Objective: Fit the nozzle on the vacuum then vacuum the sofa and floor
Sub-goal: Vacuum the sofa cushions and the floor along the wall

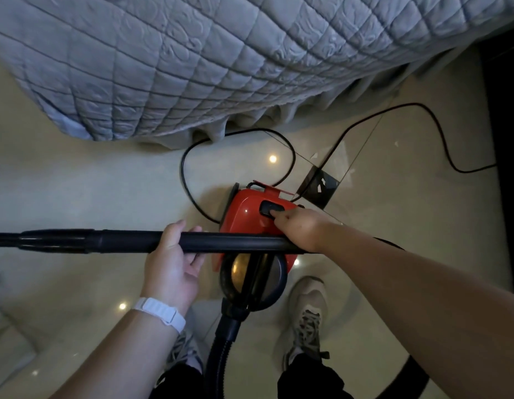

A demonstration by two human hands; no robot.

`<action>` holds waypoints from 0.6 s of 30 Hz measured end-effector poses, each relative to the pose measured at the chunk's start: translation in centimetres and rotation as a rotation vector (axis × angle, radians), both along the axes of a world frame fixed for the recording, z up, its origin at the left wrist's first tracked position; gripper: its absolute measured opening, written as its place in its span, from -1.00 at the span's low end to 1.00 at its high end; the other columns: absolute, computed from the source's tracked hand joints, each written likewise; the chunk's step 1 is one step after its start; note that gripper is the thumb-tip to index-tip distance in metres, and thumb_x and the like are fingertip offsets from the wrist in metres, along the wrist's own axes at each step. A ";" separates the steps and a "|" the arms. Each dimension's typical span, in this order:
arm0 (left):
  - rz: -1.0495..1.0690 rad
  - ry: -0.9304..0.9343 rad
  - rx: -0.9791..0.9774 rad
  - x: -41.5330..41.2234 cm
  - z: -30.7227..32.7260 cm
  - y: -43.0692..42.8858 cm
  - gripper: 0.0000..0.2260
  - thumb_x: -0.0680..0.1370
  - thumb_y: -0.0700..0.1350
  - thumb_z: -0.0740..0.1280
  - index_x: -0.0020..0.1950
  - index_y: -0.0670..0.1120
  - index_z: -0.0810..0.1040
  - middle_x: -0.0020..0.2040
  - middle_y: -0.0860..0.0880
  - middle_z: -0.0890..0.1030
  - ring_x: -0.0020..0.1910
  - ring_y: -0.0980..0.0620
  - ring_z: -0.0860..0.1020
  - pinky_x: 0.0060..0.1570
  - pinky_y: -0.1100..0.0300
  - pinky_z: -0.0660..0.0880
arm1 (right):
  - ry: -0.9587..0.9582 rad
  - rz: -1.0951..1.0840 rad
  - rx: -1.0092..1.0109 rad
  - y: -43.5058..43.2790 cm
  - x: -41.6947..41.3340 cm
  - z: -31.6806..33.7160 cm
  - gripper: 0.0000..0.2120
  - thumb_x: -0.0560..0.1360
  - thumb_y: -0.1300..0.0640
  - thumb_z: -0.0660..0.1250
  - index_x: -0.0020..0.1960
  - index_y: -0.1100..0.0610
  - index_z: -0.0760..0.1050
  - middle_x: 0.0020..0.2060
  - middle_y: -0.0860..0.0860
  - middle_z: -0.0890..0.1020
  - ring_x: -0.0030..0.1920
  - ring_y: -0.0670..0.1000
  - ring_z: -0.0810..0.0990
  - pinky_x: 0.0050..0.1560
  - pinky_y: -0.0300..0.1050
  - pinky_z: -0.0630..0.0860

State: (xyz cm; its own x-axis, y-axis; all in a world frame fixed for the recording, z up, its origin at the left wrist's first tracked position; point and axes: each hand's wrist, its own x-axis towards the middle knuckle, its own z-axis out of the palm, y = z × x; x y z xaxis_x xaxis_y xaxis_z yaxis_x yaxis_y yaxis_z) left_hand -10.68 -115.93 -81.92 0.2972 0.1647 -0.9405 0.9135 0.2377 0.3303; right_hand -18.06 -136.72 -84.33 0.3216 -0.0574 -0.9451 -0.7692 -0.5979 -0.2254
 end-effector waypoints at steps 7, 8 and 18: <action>0.003 0.024 0.032 -0.1 -0.7 0.1 -0.90 0.56 -0.13 0.41 0.01 -0.07 0.51 -0.03 -0.09 0.66 -0.11 0.03 0.67 -0.19 0.15 0.55 | 0.008 -0.038 -0.047 0.9 -1.0 -2.3 -0.71 0.66 -0.01 0.13 0.22 0.11 0.51 -0.03 0.04 0.56 -0.03 0.06 0.56 0.07 -0.05 0.53; 0.007 0.031 0.036 -0.2 -0.8 0.2 -0.90 0.56 -0.13 0.41 0.01 -0.07 0.51 -0.02 -0.10 0.66 -0.12 0.03 0.67 -0.20 0.15 0.55 | -0.011 -0.033 -0.051 1.1 -1.2 -2.5 -0.75 0.66 -0.01 0.13 0.19 0.07 0.49 -0.06 0.02 0.54 -0.05 0.02 0.56 0.09 -0.04 0.55; 0.012 -0.002 -0.004 -0.5 1.1 -0.2 -0.88 0.56 -0.15 0.42 0.02 -0.09 0.50 -0.06 -0.12 0.66 -0.15 0.01 0.68 -0.11 0.11 0.60 | -0.173 -0.078 -0.002 0.3 -3.2 1.2 -0.58 0.63 -0.22 0.04 -0.08 -0.02 0.57 -0.15 0.01 0.62 -0.11 0.01 0.58 0.03 -0.01 0.52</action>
